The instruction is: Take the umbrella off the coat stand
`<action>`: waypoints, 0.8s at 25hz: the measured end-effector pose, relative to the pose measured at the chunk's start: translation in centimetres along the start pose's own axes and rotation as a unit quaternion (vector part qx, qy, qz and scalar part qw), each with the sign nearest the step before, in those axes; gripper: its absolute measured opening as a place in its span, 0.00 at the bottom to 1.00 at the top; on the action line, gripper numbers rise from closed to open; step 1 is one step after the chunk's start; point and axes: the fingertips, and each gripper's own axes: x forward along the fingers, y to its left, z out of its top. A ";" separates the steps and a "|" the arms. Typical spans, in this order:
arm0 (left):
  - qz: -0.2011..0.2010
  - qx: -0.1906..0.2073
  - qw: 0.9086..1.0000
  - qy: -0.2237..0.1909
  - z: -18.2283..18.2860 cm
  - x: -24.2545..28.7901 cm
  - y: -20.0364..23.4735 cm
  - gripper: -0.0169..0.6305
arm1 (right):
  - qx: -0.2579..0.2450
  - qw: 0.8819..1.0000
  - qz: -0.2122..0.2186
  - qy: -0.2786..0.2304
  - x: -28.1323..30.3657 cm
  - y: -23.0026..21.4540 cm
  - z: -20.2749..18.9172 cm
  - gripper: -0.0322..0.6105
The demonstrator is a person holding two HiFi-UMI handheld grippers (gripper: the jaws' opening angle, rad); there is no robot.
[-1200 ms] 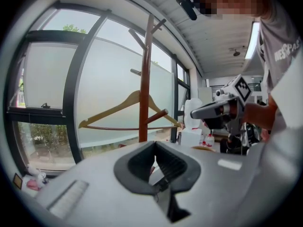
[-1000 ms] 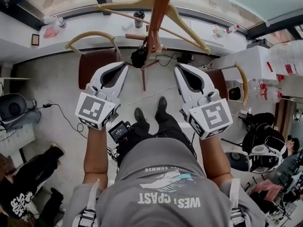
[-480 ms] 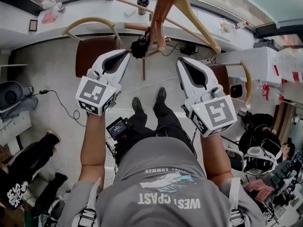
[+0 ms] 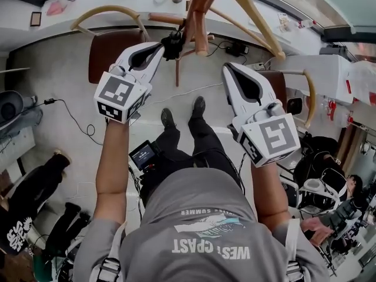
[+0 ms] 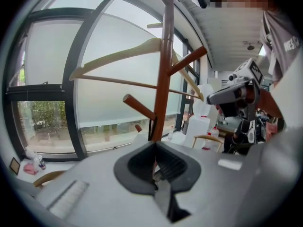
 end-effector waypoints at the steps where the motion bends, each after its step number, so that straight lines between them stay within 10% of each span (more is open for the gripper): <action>1: -0.001 -0.002 1.000 0.002 -0.3 0.4 0.2 0.03 | 0.001 1.000 0.001 0.002 0.2 -0.1 -0.1 0.05; 20: -0.008 -0.010 0.999 0.040 -5.8 6.5 2.1 0.21 | 0.006 1.000 0.002 0.029 2.3 -0.9 -2.8 0.05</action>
